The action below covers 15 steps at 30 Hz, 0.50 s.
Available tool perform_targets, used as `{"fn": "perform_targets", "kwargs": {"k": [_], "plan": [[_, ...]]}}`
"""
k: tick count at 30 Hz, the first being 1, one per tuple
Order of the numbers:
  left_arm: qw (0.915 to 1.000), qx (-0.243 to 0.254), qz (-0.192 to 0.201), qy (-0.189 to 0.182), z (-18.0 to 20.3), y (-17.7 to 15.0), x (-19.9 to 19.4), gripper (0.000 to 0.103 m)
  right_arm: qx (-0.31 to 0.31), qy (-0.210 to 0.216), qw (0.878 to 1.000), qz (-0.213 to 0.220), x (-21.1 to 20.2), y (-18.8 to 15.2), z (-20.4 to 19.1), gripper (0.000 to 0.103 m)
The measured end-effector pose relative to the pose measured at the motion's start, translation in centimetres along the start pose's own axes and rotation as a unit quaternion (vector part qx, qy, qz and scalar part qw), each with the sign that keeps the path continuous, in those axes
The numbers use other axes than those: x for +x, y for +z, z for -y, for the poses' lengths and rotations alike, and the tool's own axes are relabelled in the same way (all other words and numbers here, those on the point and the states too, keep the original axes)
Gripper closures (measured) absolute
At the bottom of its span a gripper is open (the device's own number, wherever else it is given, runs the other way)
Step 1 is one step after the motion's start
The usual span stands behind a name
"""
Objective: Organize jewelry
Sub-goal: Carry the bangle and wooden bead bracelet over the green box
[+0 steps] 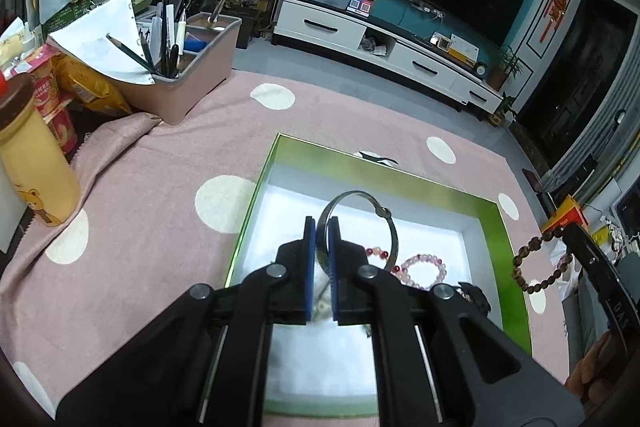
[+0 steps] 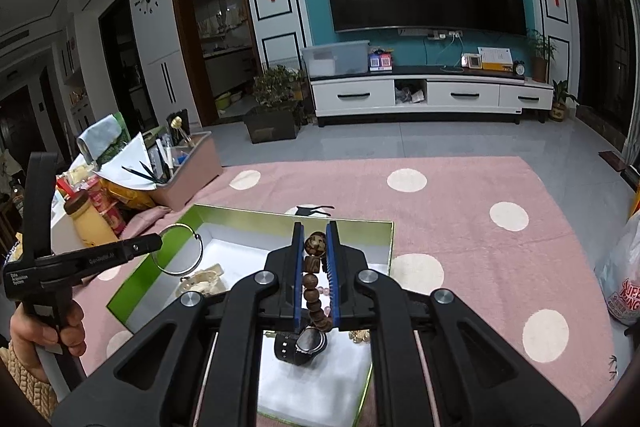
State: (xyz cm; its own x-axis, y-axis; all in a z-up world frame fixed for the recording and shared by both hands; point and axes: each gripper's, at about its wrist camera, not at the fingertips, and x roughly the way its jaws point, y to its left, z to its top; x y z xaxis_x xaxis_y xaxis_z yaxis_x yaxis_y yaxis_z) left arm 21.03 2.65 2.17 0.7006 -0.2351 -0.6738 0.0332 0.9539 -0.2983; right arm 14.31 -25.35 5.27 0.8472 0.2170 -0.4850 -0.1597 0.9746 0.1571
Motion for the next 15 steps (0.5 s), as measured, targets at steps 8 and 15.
{"fn": "perform_targets", "kwargs": {"k": [8,15], "plan": [[1.0000,0.001,0.000,0.007,0.0,0.4,1.9,0.098,0.004,-0.004,1.000,-0.011,2.2,0.0,0.3,0.093],[0.9998,-0.005,-0.004,0.019,-0.7,0.4,2.8,0.098,0.009,-0.010,1.000,-0.028,3.7,-0.6,0.6,0.093]]}}
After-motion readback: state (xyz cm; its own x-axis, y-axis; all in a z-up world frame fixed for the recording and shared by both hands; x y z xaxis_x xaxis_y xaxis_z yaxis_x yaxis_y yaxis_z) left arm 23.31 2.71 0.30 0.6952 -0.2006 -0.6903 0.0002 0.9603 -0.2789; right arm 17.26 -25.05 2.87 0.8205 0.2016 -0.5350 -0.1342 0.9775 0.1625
